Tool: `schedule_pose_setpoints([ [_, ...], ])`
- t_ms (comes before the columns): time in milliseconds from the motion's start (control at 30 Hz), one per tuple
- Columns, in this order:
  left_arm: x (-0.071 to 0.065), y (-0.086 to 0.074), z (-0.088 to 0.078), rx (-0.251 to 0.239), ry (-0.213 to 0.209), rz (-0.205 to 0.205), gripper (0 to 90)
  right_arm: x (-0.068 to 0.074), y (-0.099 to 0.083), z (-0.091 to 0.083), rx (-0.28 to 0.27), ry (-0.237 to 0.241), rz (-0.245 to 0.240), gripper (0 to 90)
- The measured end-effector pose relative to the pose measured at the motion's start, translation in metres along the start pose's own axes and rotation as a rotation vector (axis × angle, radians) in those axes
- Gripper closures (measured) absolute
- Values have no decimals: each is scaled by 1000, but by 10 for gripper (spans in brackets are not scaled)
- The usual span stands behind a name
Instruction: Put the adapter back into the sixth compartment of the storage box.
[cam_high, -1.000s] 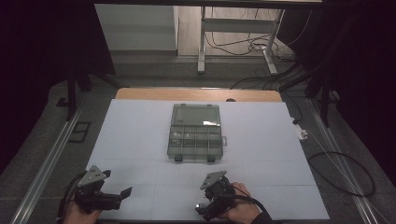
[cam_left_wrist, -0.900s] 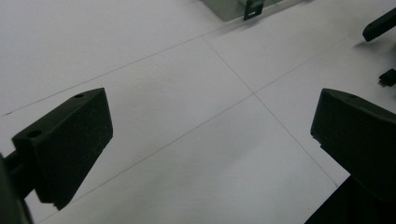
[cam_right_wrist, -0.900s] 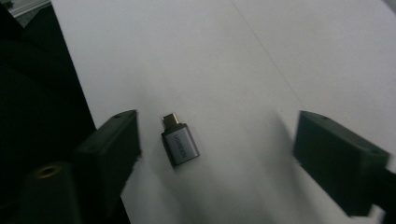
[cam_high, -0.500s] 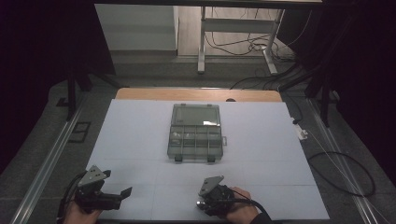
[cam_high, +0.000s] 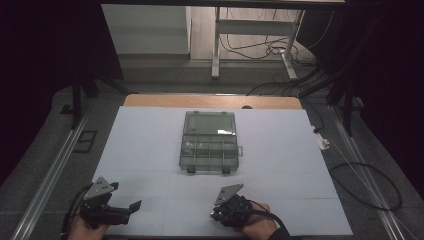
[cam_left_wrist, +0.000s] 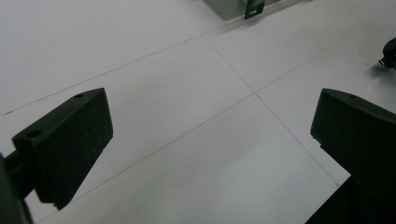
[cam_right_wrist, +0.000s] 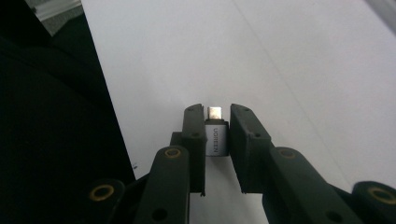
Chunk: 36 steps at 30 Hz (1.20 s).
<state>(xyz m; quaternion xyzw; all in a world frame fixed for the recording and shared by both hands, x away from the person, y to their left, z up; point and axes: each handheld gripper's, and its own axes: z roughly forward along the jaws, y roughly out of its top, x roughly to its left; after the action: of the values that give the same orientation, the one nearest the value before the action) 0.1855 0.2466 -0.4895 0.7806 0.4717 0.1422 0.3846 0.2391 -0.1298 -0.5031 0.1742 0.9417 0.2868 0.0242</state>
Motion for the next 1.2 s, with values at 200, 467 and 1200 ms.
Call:
schedule_pose_setpoints([
  [200, 0, 0, 0, 3, 1, -1, 0, -6, 4, -7, -37, 7, 34, 761],
  [467, 0, 0, 0, 4, 2, -2, 0, -15, 9, -10, -71, 13, 70, 762],
  [1200, 1, 0, 1, 4, 2, -13, 0, -37, 27, -15, -135, -9, 118, 762],
])
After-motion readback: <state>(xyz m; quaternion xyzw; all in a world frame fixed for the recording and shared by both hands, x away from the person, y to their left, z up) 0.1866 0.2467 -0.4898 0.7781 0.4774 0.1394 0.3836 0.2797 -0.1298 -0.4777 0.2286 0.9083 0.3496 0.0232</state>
